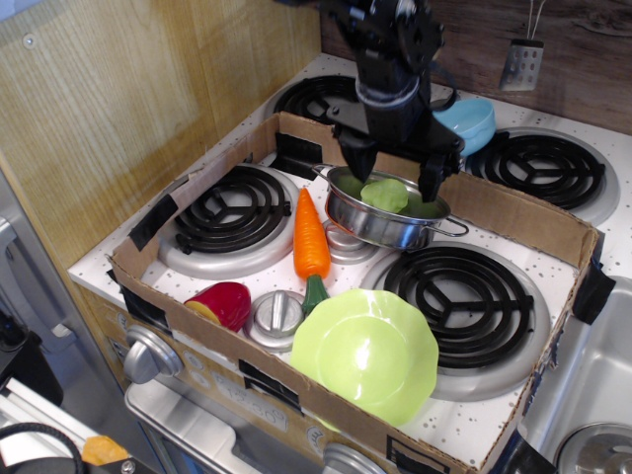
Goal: Take broccoli out of pan
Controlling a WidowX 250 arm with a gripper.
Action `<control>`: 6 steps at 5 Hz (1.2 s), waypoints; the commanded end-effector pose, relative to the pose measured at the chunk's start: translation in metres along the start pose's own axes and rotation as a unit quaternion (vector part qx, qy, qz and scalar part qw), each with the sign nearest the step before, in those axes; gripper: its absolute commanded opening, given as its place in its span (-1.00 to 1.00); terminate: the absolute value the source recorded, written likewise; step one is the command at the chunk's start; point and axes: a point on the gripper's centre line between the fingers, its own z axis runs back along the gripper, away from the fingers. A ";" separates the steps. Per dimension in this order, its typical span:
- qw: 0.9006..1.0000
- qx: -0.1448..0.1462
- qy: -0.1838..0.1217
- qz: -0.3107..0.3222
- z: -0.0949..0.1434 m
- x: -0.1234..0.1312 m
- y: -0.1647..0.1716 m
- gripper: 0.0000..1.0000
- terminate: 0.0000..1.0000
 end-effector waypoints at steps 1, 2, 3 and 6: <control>0.999 0.031 -0.010 0.016 -0.005 0.001 -0.002 1.00 -1.00; 0.999 0.038 -0.016 0.015 -0.012 -0.005 -0.002 1.00 -1.00; 1.000 0.020 -0.010 0.021 -0.024 -0.008 -0.007 1.00 -1.00; 0.999 0.029 0.017 0.007 -0.018 -0.005 -0.005 -1.00 -1.00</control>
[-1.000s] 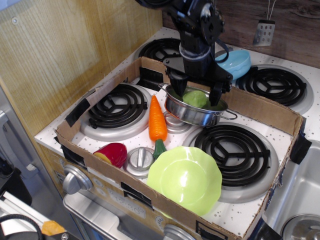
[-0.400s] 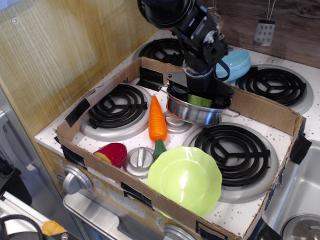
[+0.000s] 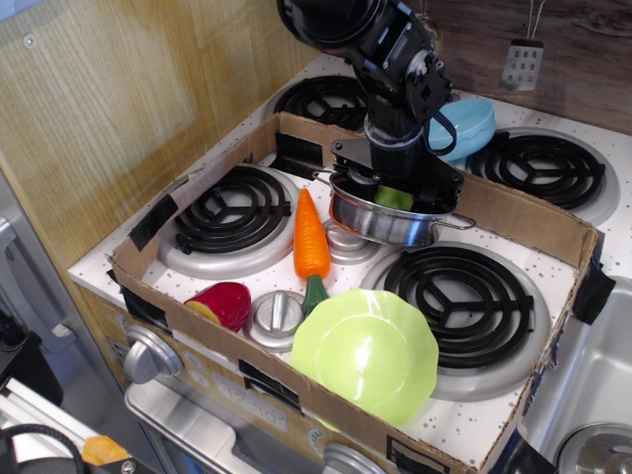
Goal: Take broccoli out of pan
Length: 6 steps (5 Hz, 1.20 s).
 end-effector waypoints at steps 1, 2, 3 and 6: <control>1.000 0.013 -0.005 -0.021 0.028 0.014 0.003 -1.00 -1.00; 0.999 0.015 0.012 -0.038 0.064 0.026 0.018 -1.00 -1.00; 0.997 0.050 -0.007 -0.055 0.092 0.027 0.033 -1.00 -1.00; 0.997 0.021 -0.003 -0.077 0.092 -0.038 0.114 -1.00 -1.00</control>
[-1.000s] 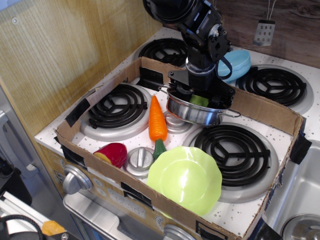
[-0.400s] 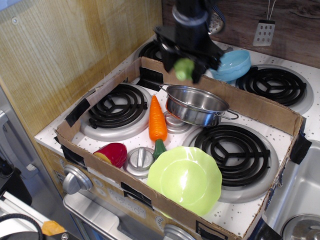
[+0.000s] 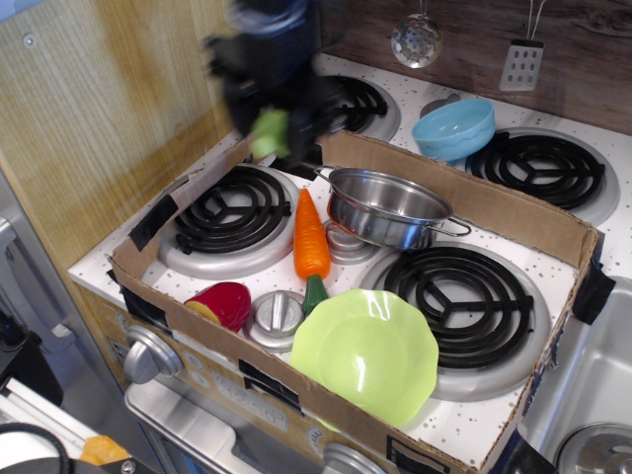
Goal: Take broccoli out of pan
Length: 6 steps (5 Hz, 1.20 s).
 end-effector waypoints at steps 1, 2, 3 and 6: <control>0.998 -0.050 -0.035 -0.020 -0.031 -0.006 0.023 -1.00 -1.00; 0.997 -0.060 -0.045 -0.010 -0.042 -0.006 0.019 -1.00 -1.00; 0.996 -0.046 -0.080 0.016 -0.052 -0.009 0.009 -1.00 -1.00; 0.996 -0.031 -0.081 -0.025 -0.030 0.005 0.011 1.00 -1.00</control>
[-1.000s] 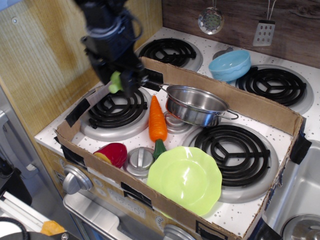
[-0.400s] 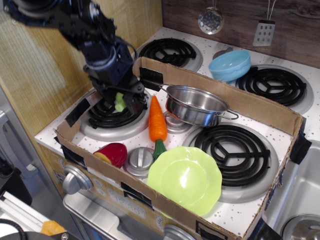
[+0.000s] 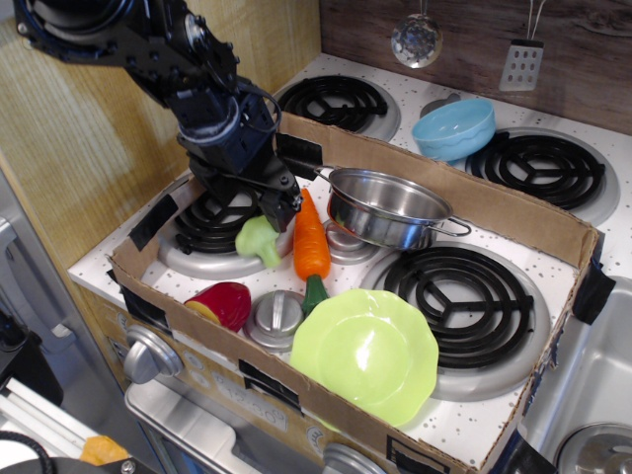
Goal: Take broccoli out of pan
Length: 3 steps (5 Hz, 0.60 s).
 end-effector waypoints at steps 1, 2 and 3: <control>0.999 0.042 0.005 -0.032 0.049 0.040 0.000 1.00 -1.00; 0.997 0.061 0.022 -0.041 0.073 0.055 -0.004 1.00 -1.00; 0.997 0.061 0.027 -0.047 0.080 0.060 -0.006 1.00 -1.00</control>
